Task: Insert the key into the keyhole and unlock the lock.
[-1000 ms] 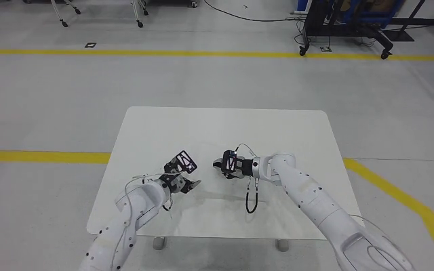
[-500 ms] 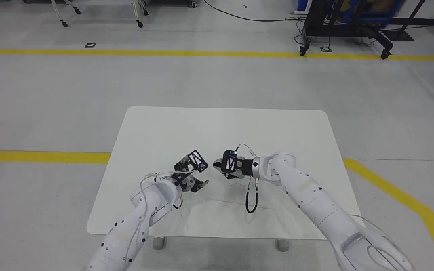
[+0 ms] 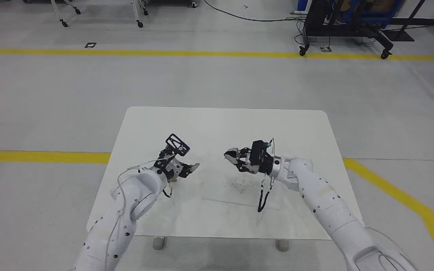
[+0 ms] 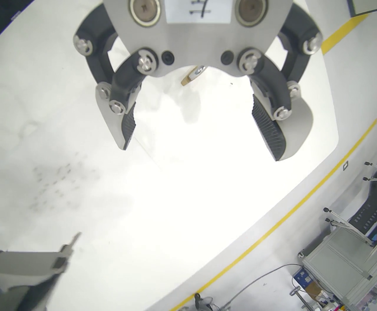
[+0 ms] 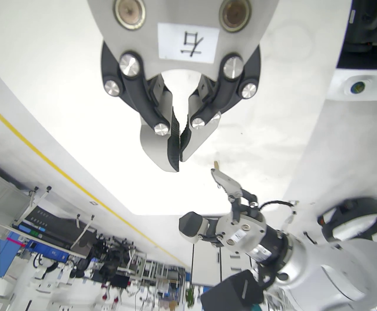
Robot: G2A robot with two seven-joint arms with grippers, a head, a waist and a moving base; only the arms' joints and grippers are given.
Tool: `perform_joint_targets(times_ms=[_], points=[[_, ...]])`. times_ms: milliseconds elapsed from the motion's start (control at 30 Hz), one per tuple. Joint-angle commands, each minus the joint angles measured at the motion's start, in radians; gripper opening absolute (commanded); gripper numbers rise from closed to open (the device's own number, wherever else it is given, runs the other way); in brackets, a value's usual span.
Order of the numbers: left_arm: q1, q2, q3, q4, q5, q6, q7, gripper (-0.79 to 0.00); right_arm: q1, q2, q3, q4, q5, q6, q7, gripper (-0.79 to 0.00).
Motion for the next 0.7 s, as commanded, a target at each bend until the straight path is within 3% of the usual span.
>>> perform_joint_targets(times_ms=[0,267,367,433,500,667], points=[[0.000,0.000,0.002,0.000,0.001,0.001,0.001,0.000,0.001,0.000,0.000,0.000,0.000,0.007,0.002,-0.785],[0.007,-0.002,0.001,0.002,-0.027,0.013,0.040,0.000,-0.005,-0.001,-0.002,-0.002,0.006,0.013,0.009,-0.785],[0.013,-0.007,-0.037,0.037,-0.221,0.003,0.115,0.000,-0.013,-0.008,0.000,0.026,0.126,-0.022,0.012,-0.785],[0.008,-0.011,-0.063,0.081,-0.446,-0.046,0.110,0.000,-0.010,-0.017,-0.003,0.064,0.232,-0.051,0.024,-0.785],[-0.015,-0.011,-0.091,0.139,-0.628,-0.096,0.057,0.000,-0.001,-0.027,-0.003,0.109,0.347,-0.063,0.038,-0.785],[-0.074,-0.015,-0.063,0.272,-1.044,-0.209,-0.156,0.000,0.021,-0.054,-0.058,0.182,0.702,-0.074,0.160,-0.785]])
